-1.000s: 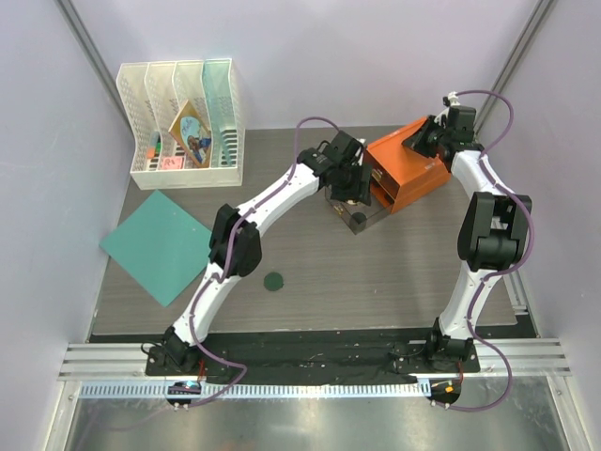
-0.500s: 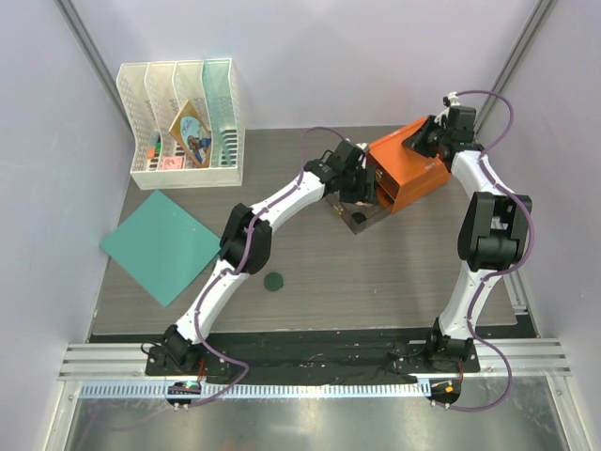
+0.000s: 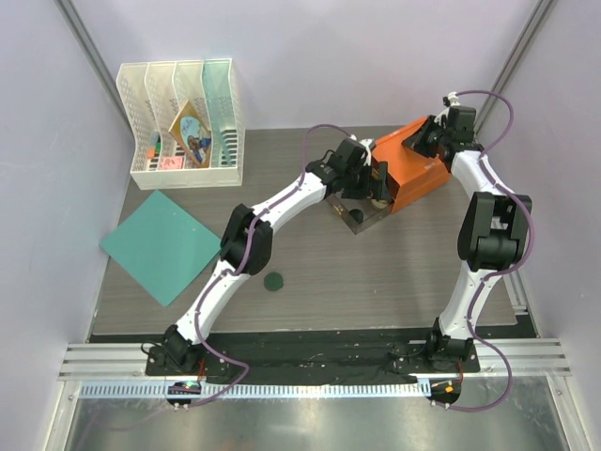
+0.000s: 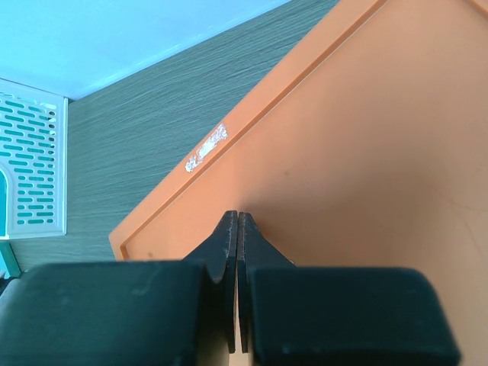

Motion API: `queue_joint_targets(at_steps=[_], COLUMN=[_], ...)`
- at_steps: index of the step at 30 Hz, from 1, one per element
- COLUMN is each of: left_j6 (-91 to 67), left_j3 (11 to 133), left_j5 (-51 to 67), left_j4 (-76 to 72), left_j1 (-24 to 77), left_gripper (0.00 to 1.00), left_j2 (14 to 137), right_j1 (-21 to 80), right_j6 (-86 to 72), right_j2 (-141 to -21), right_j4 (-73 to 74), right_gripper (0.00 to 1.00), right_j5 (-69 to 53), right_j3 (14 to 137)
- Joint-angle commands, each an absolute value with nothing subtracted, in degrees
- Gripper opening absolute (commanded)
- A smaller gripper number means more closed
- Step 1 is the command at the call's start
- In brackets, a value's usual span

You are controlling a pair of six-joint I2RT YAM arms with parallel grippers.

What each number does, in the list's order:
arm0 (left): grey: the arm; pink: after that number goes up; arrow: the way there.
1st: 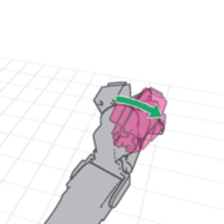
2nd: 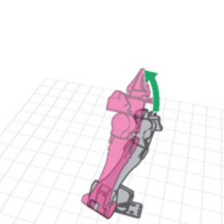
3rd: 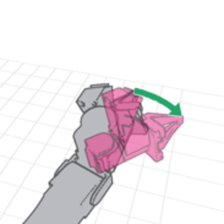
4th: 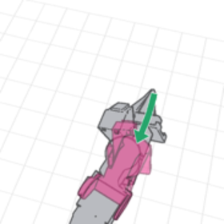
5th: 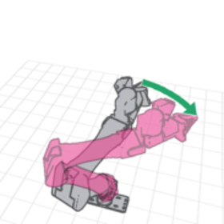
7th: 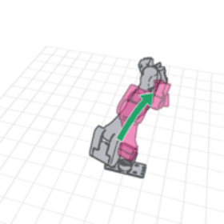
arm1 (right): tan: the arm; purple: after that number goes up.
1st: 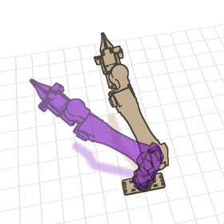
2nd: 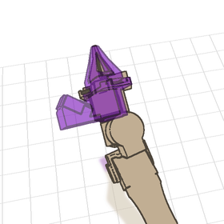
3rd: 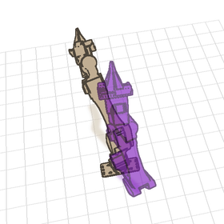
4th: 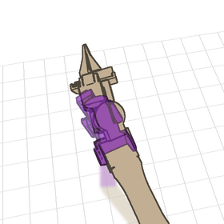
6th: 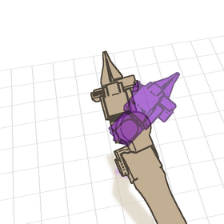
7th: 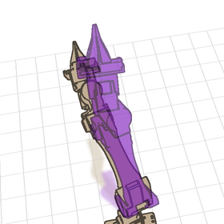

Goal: Organize the makeup

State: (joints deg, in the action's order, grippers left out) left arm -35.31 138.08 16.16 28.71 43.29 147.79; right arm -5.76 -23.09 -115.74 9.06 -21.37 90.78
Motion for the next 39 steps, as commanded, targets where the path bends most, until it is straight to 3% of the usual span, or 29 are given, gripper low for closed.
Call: queue_joint_targets(at_steps=[1,9,18,27,39], left_j6=[-32.3,-24.9,-18.0,-19.1,-21.6], left_j3=[136.9,121.0,90.9,73.0,68.8], left_j5=[16.3,7.0,1.6,1.3,4.5], left_j4=[26.6,32.1,42.5,46.8,45.1], left_j1=[43.3,41.8,39.1,39.0,39.1], left_gripper=[0.96,0.91,0.78,0.82,0.78], left_j2=[138.8,119.6,103.4,99.7,106.4], right_j1=[-5.1,-5.1,-5.1,-5.1,-5.1], right_j6=[-19.1,-19.0,-19.1,-19.0,-19.0], right_j2=[-127.4,-127.3,-127.9,-128.4,-128.3], right_j4=[34.0,34.0,34.2,34.3,34.4], right_gripper=[0.01,0.01,0.01,0.01,0.01], right_j5=[-13.0,-12.7,-12.9,-12.8,-13.1], right_j3=[82.1,82.3,82.4,82.4,82.3])
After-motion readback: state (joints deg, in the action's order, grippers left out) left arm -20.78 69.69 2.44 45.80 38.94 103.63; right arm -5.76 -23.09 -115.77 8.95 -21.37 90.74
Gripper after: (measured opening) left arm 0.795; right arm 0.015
